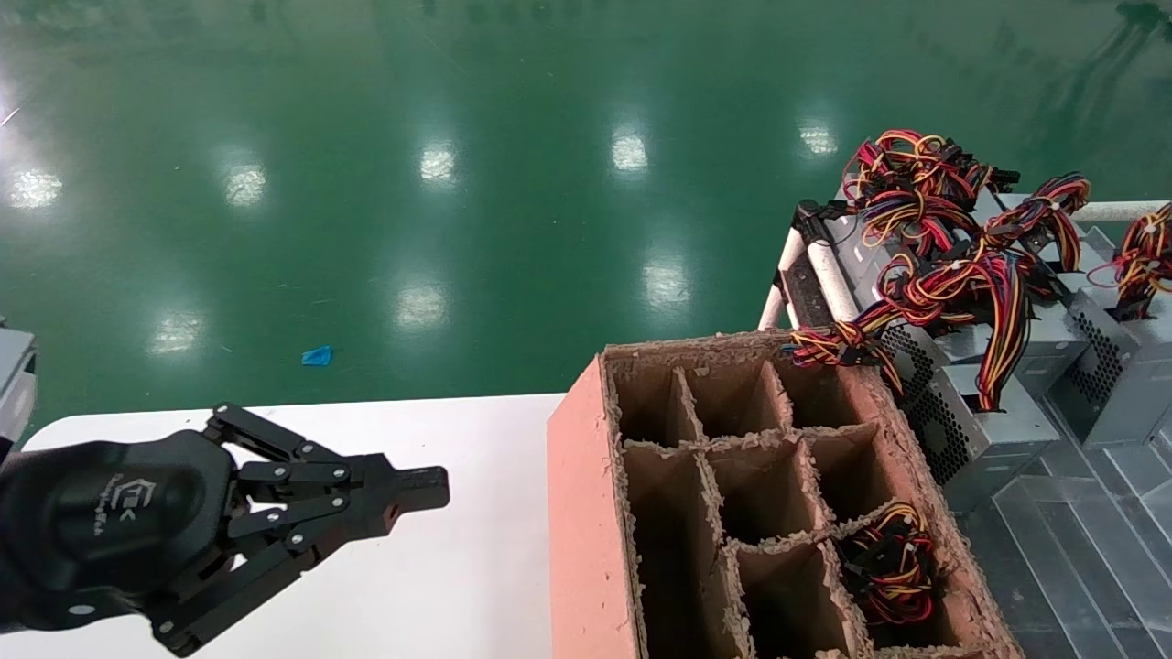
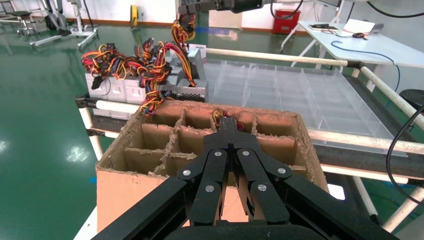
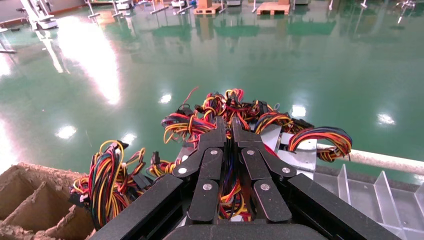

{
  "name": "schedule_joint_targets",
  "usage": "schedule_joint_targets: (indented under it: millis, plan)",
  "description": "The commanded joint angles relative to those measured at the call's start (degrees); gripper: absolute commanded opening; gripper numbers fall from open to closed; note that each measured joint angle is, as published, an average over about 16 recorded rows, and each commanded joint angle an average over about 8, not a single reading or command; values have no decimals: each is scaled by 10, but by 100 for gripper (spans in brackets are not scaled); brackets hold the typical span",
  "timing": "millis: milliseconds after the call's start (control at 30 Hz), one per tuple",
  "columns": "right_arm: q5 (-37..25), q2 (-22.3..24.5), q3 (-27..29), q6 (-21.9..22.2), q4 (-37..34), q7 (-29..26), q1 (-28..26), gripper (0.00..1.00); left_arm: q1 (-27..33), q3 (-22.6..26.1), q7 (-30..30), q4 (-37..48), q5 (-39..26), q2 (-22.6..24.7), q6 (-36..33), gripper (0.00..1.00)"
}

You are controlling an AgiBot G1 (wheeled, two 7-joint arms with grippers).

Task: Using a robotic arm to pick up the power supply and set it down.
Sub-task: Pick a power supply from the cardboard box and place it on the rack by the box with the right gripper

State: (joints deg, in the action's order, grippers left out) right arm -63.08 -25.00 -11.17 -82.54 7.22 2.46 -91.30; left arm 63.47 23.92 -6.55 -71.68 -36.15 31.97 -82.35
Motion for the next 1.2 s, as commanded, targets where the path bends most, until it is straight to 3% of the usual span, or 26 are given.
schedule_joint_targets:
  millis: [33,600,867,900,1133,1200]
  plan:
    - [-3,0,-2,-2,-3,1,-3,0,0,0,0,0,0,0,0,0]
    - [1,-20,1,37,-56,34,1,0,0,0,0,0,0,0,0,0]
    - [-10,-19,-6,33,-58,28,-2,0,0,0,0,0,0,0,0,0]
    - [-12,-18,-8,32,-58,27,-3,8,0,0,0,0,0,0,0,0]
    - [-22,-14,-14,28,-56,18,-12,95,0,0,0,0,0,0,0,0]
    - [-23,-14,-15,27,-56,16,-14,100,0,0,0,0,0,0,0,0]
